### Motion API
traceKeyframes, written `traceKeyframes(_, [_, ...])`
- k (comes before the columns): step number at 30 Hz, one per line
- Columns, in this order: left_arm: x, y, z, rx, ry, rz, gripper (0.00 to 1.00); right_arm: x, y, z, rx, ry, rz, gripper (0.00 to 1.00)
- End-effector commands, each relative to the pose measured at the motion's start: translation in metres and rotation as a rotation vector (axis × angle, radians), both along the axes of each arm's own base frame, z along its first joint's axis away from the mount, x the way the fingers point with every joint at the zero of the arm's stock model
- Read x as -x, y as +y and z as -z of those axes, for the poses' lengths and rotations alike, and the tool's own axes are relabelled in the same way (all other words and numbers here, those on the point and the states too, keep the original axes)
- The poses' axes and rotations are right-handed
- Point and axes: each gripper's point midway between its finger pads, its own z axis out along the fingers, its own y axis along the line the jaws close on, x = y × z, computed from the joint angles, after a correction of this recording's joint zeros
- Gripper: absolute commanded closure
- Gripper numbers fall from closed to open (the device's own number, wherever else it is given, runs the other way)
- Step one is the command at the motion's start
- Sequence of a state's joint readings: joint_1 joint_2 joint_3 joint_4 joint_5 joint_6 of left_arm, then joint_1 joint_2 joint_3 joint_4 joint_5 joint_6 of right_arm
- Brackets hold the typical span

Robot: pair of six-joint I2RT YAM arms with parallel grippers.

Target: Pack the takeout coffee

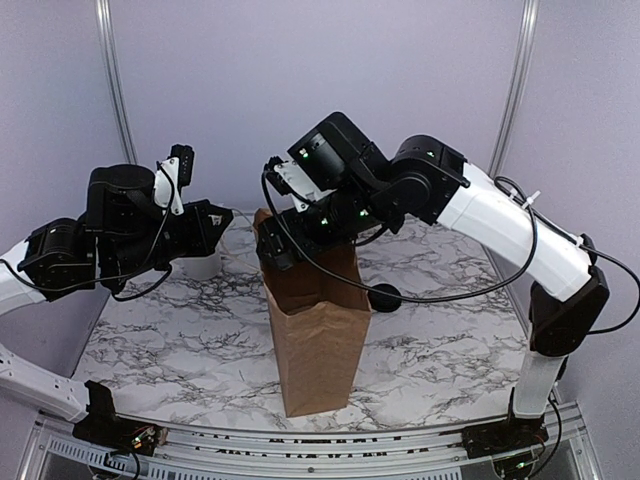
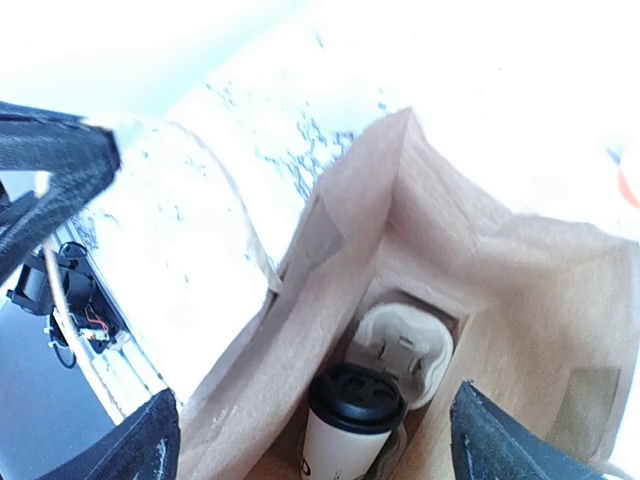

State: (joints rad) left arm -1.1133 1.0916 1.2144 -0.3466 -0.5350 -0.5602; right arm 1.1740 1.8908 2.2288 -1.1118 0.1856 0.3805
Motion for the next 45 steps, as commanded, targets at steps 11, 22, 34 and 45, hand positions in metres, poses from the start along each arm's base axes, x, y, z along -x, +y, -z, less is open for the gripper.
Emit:
traceKeyframes(11, [0.002, 0.01, -0.02, 0.033, -0.012, 0.006, 0.88, -0.007, 0.001, -0.128, -0.35, -0.291, -0.051, 0.07])
traceKeyframes(22, [0.018, 0.017, -0.036, 0.085, -0.038, 0.083, 0.4, -0.043, -0.049, -0.15, -0.368, -0.387, 0.107, 0.04])
traceKeyframes(34, [0.005, 0.067, -0.037, 0.052, -0.051, -0.132, 0.01, -0.064, -0.108, -0.136, -0.348, -0.393, 0.253, 0.02])
traceKeyframes(45, [-0.064, 0.101, 0.021, -0.103, 0.116, -0.266, 0.01, -0.059, -0.127, -0.105, -0.322, -0.35, 0.281, 0.01])
